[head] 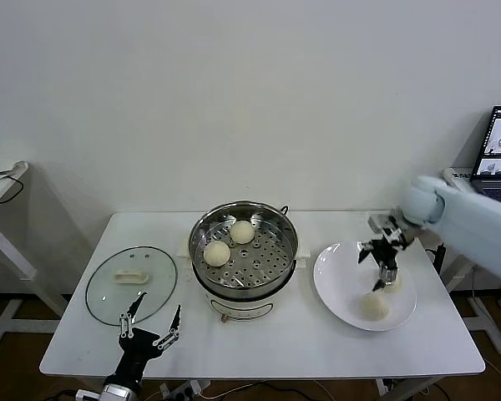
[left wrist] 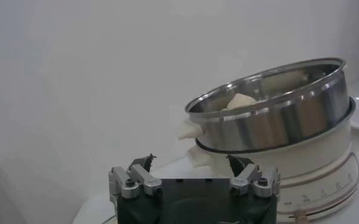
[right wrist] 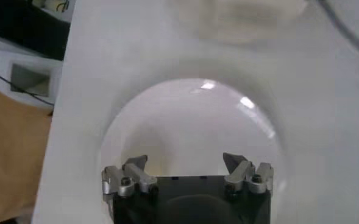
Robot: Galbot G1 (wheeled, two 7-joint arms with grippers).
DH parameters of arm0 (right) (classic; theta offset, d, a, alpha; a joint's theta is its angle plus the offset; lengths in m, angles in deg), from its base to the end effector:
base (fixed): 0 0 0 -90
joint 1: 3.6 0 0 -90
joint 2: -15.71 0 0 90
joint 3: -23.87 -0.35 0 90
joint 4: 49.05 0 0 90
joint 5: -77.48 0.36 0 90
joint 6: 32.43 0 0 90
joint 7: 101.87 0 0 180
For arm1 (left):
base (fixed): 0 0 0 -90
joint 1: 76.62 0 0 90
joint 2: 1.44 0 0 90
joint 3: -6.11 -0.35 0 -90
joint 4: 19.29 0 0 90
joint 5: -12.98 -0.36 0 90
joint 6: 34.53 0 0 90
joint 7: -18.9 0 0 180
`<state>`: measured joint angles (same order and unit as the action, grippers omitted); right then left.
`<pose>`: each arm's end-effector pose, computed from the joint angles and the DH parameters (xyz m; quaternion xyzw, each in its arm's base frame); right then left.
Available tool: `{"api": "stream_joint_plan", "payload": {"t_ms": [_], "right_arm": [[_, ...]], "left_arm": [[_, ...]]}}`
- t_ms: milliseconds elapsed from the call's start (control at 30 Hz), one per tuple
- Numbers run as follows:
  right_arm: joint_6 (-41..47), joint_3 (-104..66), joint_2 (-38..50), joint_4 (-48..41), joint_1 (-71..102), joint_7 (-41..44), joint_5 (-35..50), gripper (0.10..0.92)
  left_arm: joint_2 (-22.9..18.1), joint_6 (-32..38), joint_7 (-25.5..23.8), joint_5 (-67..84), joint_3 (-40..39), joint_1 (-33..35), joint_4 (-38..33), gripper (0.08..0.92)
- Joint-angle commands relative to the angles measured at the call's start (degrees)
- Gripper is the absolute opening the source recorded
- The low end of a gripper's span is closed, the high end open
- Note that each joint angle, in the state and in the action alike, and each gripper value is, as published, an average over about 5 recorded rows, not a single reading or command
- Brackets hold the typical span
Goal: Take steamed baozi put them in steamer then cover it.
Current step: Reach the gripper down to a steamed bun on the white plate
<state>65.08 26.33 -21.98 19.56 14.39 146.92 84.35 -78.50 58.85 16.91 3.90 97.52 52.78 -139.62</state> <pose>0.5275 -0.1761 -0.1864 0.5615 -0.5040 0.4898 0.4368 0.1371 0.0451 -0.3225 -0.0826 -0.9800 -0.1749 0.0468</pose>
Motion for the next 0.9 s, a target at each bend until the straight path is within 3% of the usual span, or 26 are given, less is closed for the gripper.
{"api": "stream_joint_plan", "payload": {"t_ms": [33,533,900], "right_arm": [[-0.24,-4.50,2.12,-1.39,9.19,-1.87,-3.94,0.823],[0.72,-5.00,-0.49,-3.38,9.60,-3.29,-3.72,0.813],[0.72,-4.94,0.33,-1.39,6.67,-3.47,-3.61,0.651]], "left_arm": [[0.04,0.14,-0.09,-0.05,0.38,0.18,0.15,0.823],[-0.07,0.21,-0.21,-0.05,0.65,0.04,0.70,0.823],[-0.06,0.41,-0.16,-0.04,1.00,0.04,0.77,0.823]]}}
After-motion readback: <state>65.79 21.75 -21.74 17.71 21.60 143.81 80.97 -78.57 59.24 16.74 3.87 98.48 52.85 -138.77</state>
